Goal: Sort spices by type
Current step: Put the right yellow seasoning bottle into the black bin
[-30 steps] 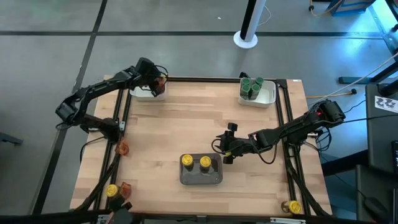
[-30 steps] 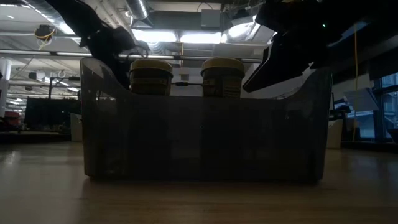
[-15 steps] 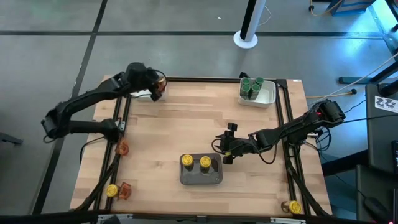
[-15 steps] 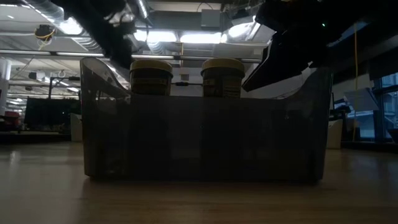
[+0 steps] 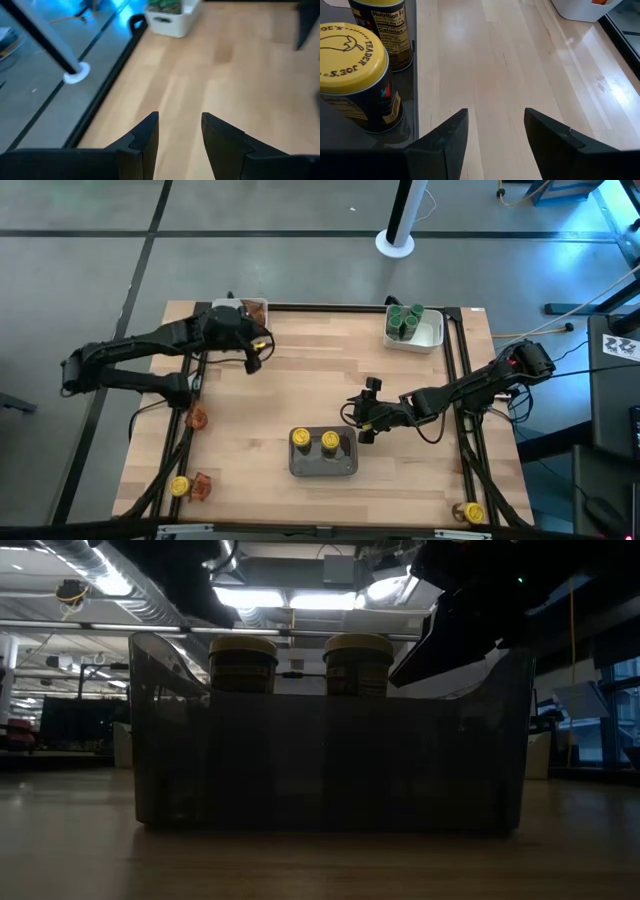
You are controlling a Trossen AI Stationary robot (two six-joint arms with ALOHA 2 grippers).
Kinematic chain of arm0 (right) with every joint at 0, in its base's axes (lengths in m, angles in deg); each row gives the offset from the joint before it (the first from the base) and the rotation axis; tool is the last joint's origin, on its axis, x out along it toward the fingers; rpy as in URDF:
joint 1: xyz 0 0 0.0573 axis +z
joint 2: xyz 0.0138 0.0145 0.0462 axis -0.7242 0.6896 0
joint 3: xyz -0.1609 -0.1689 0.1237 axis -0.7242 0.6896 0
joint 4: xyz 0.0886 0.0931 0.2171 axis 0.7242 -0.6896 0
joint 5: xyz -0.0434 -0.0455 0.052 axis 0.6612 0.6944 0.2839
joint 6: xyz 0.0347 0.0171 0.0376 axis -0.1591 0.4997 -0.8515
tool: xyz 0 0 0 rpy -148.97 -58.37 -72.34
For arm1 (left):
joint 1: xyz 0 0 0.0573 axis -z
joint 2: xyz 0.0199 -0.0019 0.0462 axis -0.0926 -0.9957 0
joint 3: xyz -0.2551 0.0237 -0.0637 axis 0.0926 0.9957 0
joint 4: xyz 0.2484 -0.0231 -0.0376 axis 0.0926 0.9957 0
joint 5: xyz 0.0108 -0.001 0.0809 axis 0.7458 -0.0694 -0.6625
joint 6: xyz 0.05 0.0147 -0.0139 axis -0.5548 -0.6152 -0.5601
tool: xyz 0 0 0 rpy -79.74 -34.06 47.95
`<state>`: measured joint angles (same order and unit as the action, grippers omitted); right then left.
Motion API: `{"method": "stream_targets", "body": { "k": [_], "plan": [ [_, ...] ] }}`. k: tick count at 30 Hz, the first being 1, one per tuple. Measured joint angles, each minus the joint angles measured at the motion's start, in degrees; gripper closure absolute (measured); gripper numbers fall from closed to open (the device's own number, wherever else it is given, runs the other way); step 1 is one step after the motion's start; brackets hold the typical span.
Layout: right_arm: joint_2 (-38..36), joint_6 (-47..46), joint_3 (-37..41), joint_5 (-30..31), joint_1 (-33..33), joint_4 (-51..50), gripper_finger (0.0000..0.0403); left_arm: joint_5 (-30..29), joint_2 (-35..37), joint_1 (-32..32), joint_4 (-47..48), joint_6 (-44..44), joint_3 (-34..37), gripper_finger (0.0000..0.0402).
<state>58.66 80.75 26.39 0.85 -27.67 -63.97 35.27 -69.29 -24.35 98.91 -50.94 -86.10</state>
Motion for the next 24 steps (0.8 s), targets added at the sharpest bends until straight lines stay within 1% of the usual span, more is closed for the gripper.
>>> {"method": "stream_targets", "body": {
  "k": [8,16,19,24],
  "plan": [
    [0.0,-0.1,0.0,0.0,0.0,0.0,0.0208,0.0,-0.2,8.0,-1.5,3.7,0.0,0.0270],
    [0.0,-0.2,0.0,0.0,0.0,0.0,0.0208,0.0,-1.7,11.7,-4.3,4.7,0.0,0.0269],
    [0.0,-0.2,0.0,-0.1,0.0,0.1,0.0208,0.0,-3.0,12.8,-4.6,5.2,0.0,0.0251],
    [0.0,-0.1,0.0,-0.9,0.0,0.4,0.0208,0.0,-6.2,14.5,-7.2,6.1,0.0,0.0195]
  ]
}}
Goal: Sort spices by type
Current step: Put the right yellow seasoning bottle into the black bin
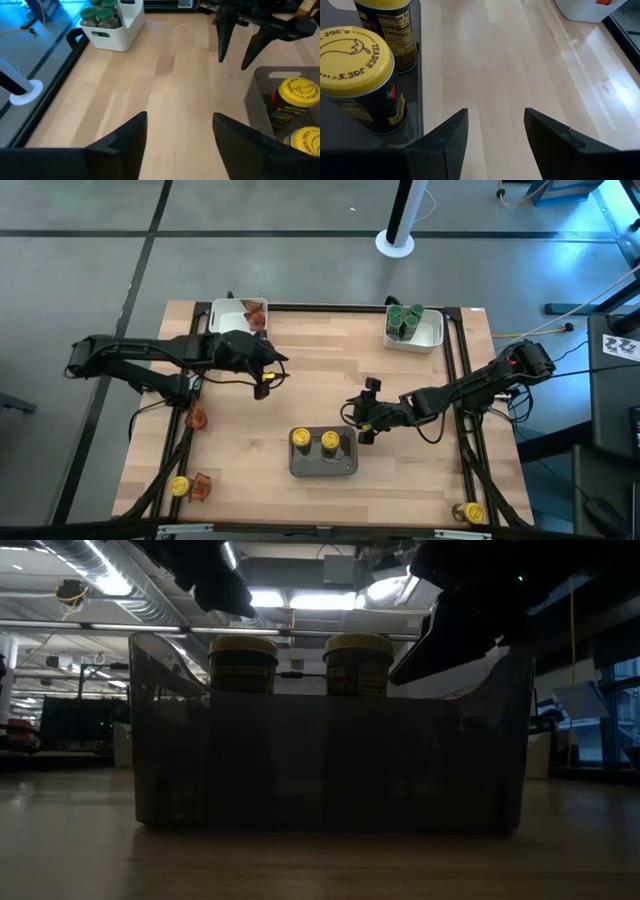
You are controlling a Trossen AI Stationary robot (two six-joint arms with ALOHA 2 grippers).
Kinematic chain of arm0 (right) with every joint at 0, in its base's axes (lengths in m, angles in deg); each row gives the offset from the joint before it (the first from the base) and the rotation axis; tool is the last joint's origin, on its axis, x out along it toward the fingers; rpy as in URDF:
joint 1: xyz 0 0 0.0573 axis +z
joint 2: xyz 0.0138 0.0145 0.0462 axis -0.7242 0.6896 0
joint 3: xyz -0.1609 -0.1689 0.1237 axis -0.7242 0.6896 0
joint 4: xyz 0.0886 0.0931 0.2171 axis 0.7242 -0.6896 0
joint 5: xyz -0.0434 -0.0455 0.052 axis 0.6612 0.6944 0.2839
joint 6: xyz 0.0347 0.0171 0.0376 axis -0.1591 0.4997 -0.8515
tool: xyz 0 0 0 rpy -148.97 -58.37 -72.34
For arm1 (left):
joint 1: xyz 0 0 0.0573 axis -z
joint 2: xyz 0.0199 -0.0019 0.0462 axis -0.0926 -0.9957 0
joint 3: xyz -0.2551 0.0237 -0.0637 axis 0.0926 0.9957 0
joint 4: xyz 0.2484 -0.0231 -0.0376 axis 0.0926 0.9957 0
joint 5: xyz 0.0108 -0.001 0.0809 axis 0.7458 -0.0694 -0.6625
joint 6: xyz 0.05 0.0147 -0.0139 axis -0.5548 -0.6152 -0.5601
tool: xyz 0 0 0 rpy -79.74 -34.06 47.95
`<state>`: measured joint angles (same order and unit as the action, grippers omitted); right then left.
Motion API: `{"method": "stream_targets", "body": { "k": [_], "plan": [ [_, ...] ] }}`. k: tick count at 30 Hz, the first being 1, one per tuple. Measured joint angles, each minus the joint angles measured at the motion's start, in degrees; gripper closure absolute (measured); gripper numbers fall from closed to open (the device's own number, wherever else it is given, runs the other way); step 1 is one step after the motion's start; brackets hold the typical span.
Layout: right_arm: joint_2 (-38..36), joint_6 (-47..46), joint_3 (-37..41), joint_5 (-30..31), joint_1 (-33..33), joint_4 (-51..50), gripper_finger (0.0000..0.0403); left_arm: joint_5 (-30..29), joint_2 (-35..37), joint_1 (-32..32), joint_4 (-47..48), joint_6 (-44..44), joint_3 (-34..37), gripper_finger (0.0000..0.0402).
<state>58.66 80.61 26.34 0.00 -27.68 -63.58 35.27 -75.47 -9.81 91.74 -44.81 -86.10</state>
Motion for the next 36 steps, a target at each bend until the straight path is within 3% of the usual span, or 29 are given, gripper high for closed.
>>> {"method": "stream_targets", "body": {
  "k": [6,18,25,29,36],
  "plan": [
    [-0.1,0.0,-1.2,0.0,0.0,0.4,0.0208,0.0,-2.1,2.9,-3.1,-0.6,0.0,0.0170],
    [-1.5,-2.6,-21.0,-4.4,0.7,-25.4,0.0202,0.0,-2.5,7.0,-10.1,-5.5,0.0,0.0169],
    [-1.2,-4.1,-28.0,-8.1,-0.1,-29.9,0.0111,0.0,-2.5,7.3,-11.6,-7.3,0.0,0.0169],
    [-1.2,-5.4,-33.0,-10.5,0.1,-39.5,0.0056,0.0,-2.5,7.3,-11.9,-7.6,0.0,0.0169],
    [-1.2,-19.7,-40.2,-12.3,5.3,-57.6,0.0034,3.2,-2.5,7.3,-25.4,-9.0,6.0,0.0169]
  ]
}}
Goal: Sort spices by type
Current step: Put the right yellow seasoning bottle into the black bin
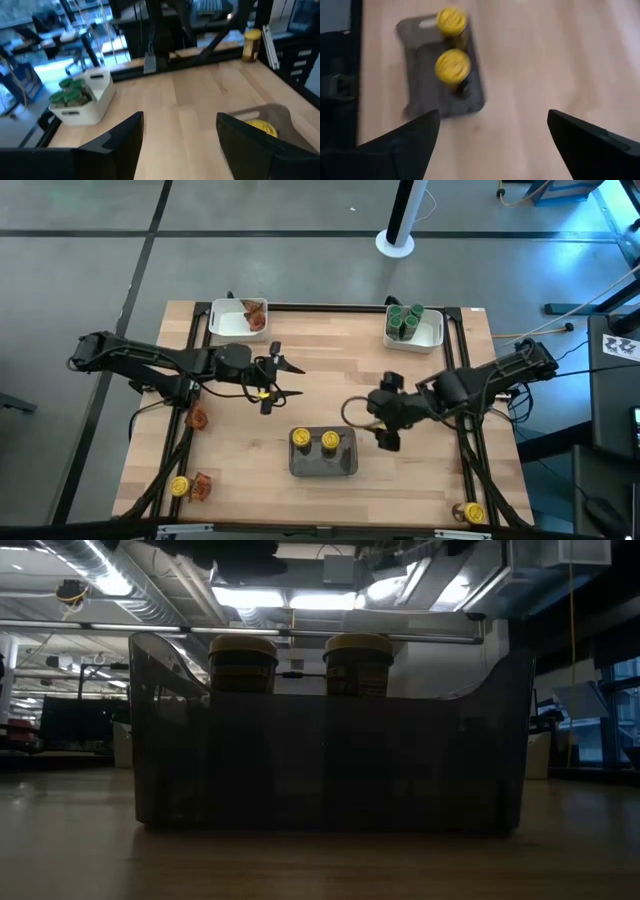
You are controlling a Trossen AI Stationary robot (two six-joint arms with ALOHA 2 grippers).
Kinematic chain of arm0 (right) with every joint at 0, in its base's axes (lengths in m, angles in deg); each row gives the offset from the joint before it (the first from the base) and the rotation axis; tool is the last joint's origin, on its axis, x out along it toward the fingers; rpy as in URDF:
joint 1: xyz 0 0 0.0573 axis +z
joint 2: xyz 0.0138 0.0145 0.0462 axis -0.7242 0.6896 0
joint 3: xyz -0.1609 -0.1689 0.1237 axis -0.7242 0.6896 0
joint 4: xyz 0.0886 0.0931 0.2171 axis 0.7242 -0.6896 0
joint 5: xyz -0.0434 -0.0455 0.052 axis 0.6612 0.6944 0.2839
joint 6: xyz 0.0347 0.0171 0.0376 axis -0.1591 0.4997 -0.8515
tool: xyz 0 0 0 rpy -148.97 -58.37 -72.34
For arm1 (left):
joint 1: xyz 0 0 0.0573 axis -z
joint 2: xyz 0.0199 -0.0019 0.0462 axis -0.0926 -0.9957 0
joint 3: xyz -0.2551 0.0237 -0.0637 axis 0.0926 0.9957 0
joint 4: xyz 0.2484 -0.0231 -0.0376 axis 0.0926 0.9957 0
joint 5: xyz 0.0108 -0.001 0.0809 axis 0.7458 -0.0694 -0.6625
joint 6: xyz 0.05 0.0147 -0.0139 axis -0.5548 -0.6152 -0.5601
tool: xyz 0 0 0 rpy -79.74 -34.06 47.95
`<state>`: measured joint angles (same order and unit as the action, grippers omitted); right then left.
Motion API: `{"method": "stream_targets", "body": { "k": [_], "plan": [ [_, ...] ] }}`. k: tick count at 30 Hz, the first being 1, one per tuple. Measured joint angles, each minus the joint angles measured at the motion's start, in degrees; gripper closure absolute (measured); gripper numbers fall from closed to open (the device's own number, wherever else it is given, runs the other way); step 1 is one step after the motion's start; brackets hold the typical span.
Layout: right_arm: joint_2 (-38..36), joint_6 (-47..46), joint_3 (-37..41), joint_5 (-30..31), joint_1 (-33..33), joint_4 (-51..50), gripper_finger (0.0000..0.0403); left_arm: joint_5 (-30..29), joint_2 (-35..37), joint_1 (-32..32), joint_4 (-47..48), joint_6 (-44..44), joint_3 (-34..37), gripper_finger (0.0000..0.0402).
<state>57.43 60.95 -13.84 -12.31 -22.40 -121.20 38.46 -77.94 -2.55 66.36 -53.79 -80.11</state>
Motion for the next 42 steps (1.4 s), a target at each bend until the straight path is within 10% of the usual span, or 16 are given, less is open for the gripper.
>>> {"method": "stream_targets", "body": {
  "k": [16,42],
  "plan": [
    [0.0,-47.5,6.9,-9.9,17.5,-13.3,0.0033,0.0,0.0,0.0,-10.5,2.5,6.0,0.0169],
    [1.5,-64.2,16.3,-27.6,33.7,-4.1,0.0033,0.0,0.0,-0.2,-8.1,-1.6,5.9,0.0169]
  ]
}}
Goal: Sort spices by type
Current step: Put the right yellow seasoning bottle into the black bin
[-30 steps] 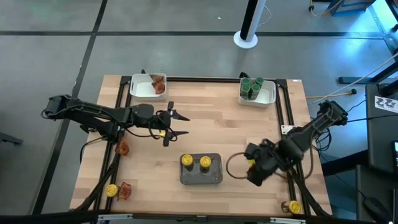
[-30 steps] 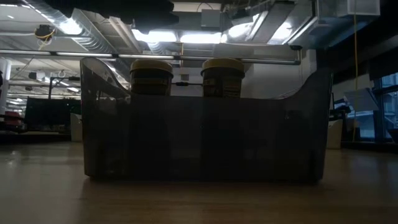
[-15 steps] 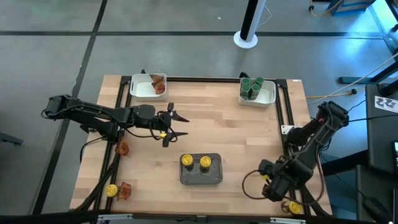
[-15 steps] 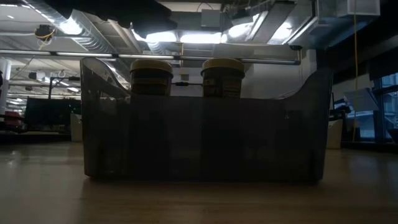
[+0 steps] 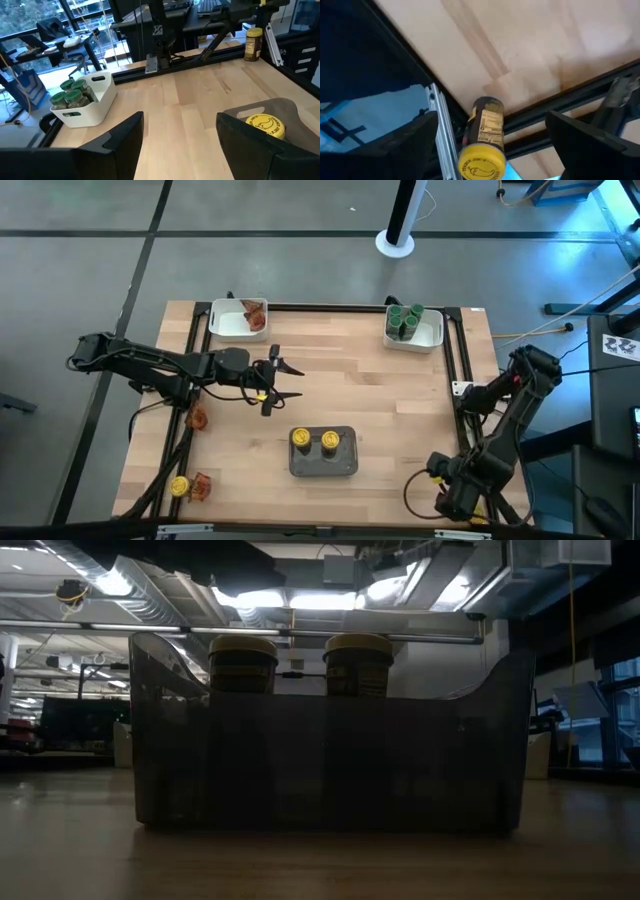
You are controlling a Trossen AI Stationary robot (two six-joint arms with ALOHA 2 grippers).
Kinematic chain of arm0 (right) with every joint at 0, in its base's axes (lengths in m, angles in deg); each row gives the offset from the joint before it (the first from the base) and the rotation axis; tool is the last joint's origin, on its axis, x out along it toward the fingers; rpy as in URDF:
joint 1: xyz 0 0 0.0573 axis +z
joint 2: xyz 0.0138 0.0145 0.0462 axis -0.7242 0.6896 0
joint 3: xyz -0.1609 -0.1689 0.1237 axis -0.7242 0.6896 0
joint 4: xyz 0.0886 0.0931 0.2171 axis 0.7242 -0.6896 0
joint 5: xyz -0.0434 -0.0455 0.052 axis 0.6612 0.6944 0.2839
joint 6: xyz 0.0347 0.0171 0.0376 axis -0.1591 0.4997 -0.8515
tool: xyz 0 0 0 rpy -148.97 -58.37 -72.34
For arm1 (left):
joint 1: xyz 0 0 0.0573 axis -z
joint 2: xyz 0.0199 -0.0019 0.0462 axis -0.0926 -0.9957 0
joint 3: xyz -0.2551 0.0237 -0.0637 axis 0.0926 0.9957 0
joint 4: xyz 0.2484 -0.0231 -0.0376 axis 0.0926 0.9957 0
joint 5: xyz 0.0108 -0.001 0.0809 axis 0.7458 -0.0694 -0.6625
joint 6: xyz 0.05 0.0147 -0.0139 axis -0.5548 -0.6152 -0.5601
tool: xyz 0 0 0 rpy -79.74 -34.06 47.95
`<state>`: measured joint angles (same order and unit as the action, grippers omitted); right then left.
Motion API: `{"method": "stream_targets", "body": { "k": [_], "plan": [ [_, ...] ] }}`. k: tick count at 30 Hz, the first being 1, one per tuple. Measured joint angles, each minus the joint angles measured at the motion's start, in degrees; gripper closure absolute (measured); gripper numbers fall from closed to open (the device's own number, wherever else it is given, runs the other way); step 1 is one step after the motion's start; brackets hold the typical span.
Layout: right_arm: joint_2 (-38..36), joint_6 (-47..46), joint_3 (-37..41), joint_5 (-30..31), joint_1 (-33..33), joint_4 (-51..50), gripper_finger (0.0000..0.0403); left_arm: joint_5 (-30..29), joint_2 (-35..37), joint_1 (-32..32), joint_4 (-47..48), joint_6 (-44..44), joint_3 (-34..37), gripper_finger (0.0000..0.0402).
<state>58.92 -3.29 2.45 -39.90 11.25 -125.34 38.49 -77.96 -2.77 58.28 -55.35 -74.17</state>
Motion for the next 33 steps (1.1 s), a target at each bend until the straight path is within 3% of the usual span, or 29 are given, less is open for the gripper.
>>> {"method": "stream_targets", "body": {
  "k": [11,33],
  "plan": [
    [7.3,0.8,0.0,-9.9,5.8,2.3,0.0033,0.0,0.0,0.0,0.0,-1.4,0.0,0.0169],
    [9.9,2.2,0.0,-11.1,10.2,4.6,0.0033,0.0,0.0,0.0,-0.1,-1.0,0.0,0.0169]
  ]
}}
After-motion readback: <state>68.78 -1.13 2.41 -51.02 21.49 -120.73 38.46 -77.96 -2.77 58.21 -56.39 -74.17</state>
